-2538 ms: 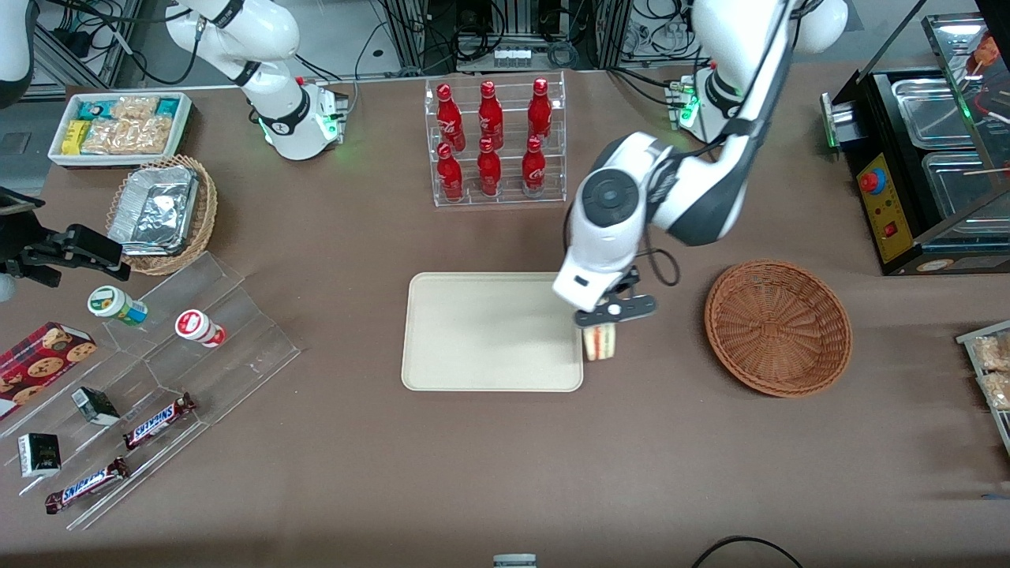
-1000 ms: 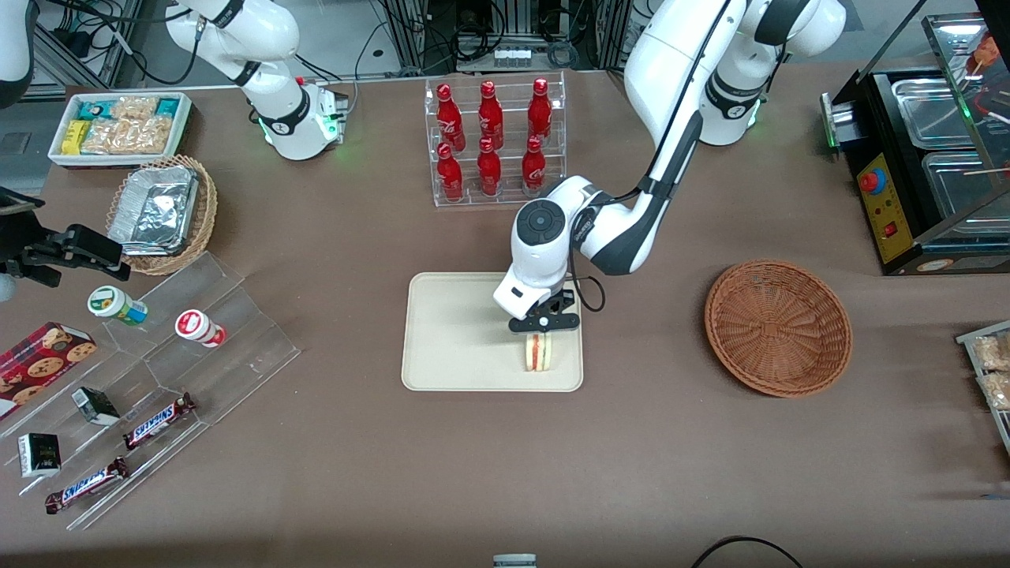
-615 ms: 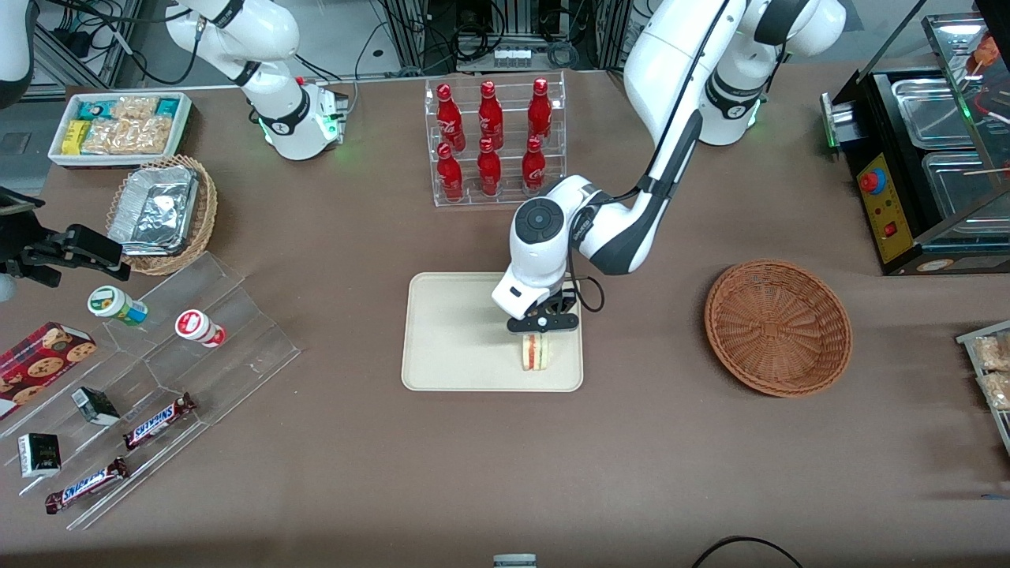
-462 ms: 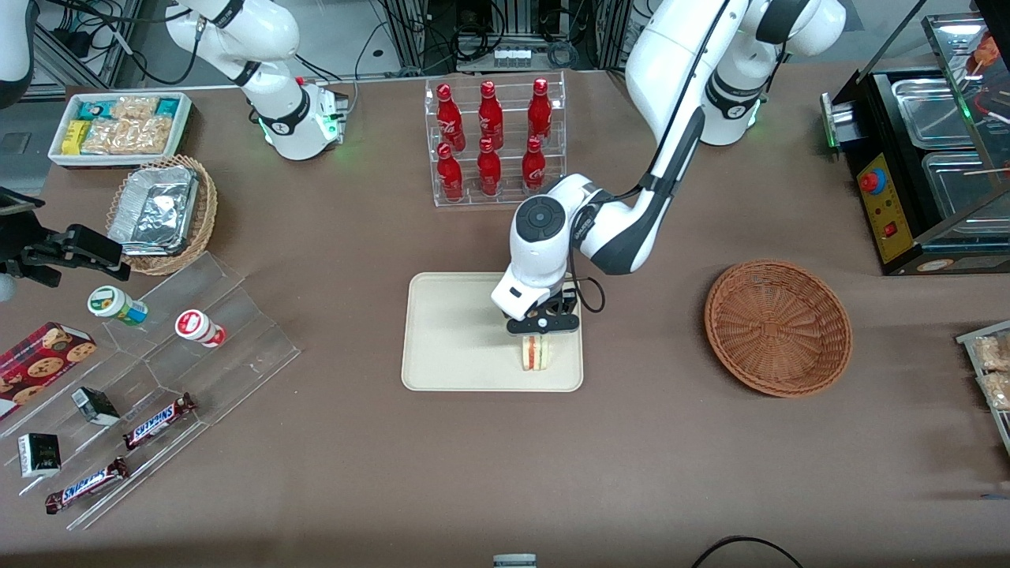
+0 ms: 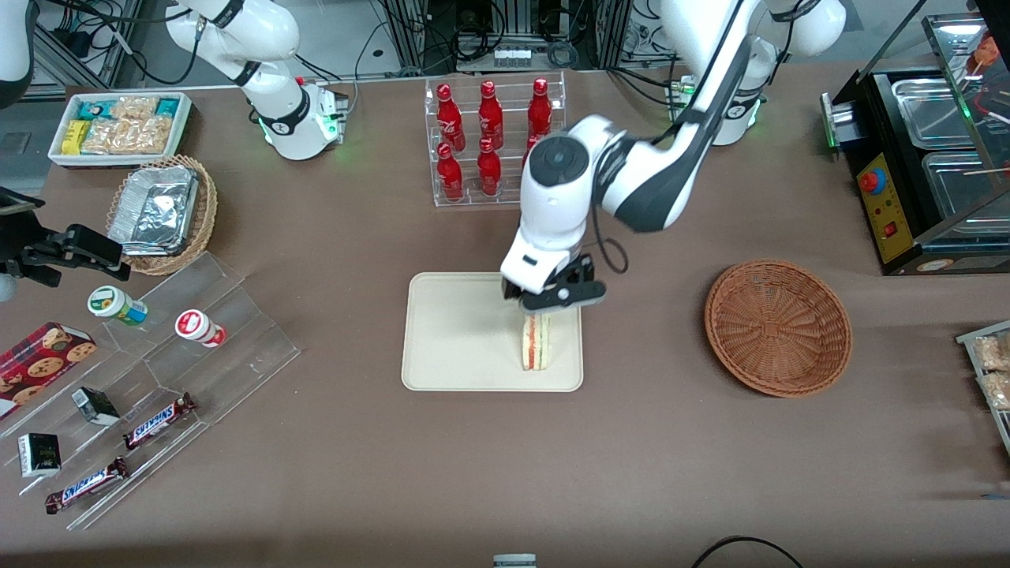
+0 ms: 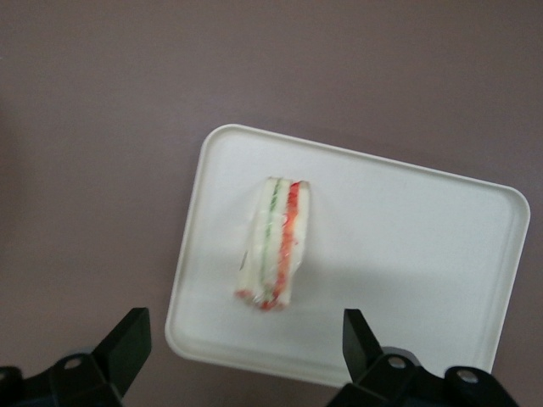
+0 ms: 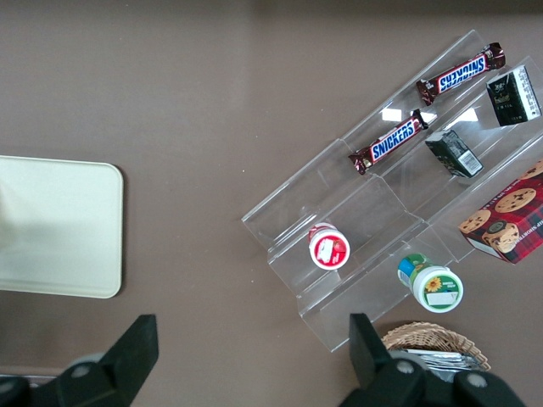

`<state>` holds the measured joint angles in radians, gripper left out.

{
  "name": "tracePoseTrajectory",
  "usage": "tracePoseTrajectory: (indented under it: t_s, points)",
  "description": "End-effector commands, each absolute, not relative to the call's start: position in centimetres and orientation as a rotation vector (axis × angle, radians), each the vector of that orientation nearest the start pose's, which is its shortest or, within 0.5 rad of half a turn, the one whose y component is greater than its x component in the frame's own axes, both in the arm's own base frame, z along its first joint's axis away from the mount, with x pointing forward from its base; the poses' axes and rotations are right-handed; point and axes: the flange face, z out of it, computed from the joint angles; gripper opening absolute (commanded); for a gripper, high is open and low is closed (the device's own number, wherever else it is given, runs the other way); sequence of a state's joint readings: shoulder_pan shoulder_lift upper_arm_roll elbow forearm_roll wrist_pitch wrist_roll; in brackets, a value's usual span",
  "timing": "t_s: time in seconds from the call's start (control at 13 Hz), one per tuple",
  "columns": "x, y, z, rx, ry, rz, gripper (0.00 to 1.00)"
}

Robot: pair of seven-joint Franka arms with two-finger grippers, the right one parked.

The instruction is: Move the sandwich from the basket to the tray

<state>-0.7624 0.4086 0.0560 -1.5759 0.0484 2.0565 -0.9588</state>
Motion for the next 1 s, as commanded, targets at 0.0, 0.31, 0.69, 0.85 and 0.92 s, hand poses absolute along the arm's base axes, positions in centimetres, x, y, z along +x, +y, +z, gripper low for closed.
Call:
tracePoseTrajectory:
  t_s: [0.0, 0.31, 0.69, 0.85, 0.92]
  points:
    - [51.8, -39.8, 46.5, -3.065, -0.51, -0.138, 1.0]
    - [53.0, -32.0, 51.0, -2.981, -0.6, -0.064, 1.0]
    - [55.2, -22.3, 54.9, -2.993, -0.526, -0.02, 1.0]
    - [55.2, -18.7, 56.5, -3.006, -0.472, 0.012, 1.0]
    - [55.3, -16.6, 57.4, -3.03, -0.443, 0.025, 1.0]
